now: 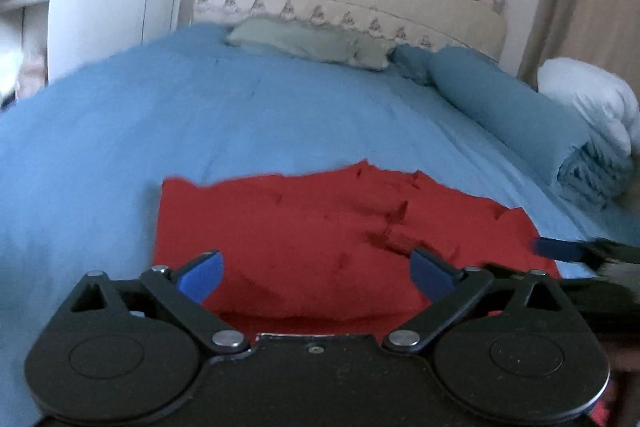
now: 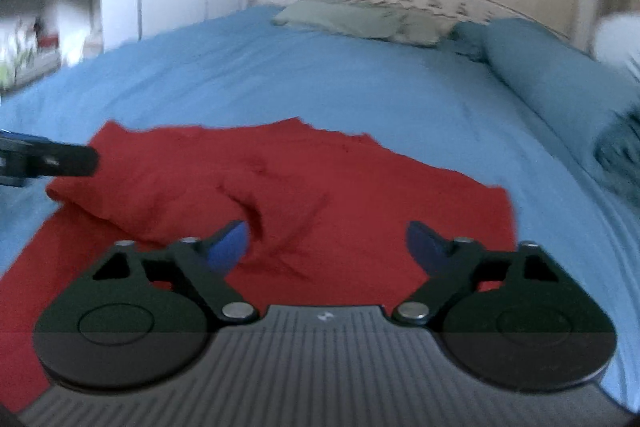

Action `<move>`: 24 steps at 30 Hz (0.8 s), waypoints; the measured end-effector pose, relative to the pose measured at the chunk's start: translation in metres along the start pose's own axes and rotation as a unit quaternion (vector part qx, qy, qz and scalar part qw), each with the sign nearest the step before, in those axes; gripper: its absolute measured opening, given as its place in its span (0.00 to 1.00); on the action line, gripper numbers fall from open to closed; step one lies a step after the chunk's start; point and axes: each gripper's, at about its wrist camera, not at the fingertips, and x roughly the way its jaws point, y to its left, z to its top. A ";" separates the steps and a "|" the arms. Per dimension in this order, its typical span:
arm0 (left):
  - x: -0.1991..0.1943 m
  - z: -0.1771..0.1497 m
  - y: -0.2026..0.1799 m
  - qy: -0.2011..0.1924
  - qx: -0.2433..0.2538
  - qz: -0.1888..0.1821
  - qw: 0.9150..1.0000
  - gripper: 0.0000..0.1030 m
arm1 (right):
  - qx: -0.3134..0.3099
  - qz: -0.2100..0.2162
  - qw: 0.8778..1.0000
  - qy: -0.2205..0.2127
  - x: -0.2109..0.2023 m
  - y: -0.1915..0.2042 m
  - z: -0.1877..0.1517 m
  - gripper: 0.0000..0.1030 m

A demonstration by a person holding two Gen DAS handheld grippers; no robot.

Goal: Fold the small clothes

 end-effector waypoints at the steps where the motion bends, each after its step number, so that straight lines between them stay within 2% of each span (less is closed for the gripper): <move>1: 0.005 0.002 0.003 0.007 -0.002 -0.002 1.000 0.98 | -0.013 0.000 1.000 0.005 0.014 0.010 0.004 0.86; 3: 0.002 0.005 0.009 -0.007 -0.001 0.013 1.000 0.98 | -0.039 -0.001 0.999 0.020 0.046 0.029 0.011 0.78; 4: 0.002 0.005 0.011 -0.011 -0.003 0.021 1.000 0.98 | -0.052 -0.005 0.998 0.029 0.061 0.037 0.012 0.70; 6: -0.001 0.004 0.014 -0.013 -0.013 0.016 1.000 0.98 | -0.065 -0.005 0.997 0.045 0.087 0.047 0.014 0.49; 7: 0.000 0.004 0.015 -0.010 -0.016 0.010 1.000 0.98 | -0.061 -0.003 0.997 0.050 0.096 0.048 0.015 0.23; 8: 0.000 0.003 0.017 -0.008 -0.016 0.012 1.000 0.98 | -0.047 -0.005 0.997 0.054 0.101 0.045 0.018 0.21; 11: -0.001 0.004 0.022 -0.001 -0.016 0.021 1.000 0.98 | 0.078 -0.018 0.996 0.034 0.091 0.012 0.020 0.21; 13: -0.002 0.007 0.025 -0.003 -0.029 0.025 0.999 0.98 | 0.159 -0.022 0.987 0.024 0.079 -0.010 0.009 0.22; 15: -0.002 0.008 0.029 -0.001 -0.049 0.013 0.999 0.98 | 0.235 -0.007 0.972 0.019 0.072 -0.029 -0.011 0.27; 16: -0.002 0.007 0.032 0.002 -0.059 0.007 0.998 0.98 | 0.260 -0.004 0.965 0.019 0.071 -0.035 -0.020 0.41; 17: -0.004 0.007 0.035 0.005 -0.066 0.001 0.998 0.98 | 0.281 0.002 0.959 0.023 0.070 -0.039 -0.029 0.60; 19: -0.007 0.006 0.040 0.008 -0.079 -0.008 0.997 0.98 | 0.311 0.018 0.950 0.014 0.065 -0.043 -0.042 0.67; 22: -0.010 0.006 0.044 0.006 -0.087 -0.010 0.996 0.98 | 0.311 0.028 0.950 0.001 0.060 -0.039 -0.041 0.75; 24: -0.010 0.006 0.046 0.007 -0.094 -0.010 0.996 0.98 | 0.323 0.034 0.946 -0.004 0.058 -0.042 -0.040 0.75</move>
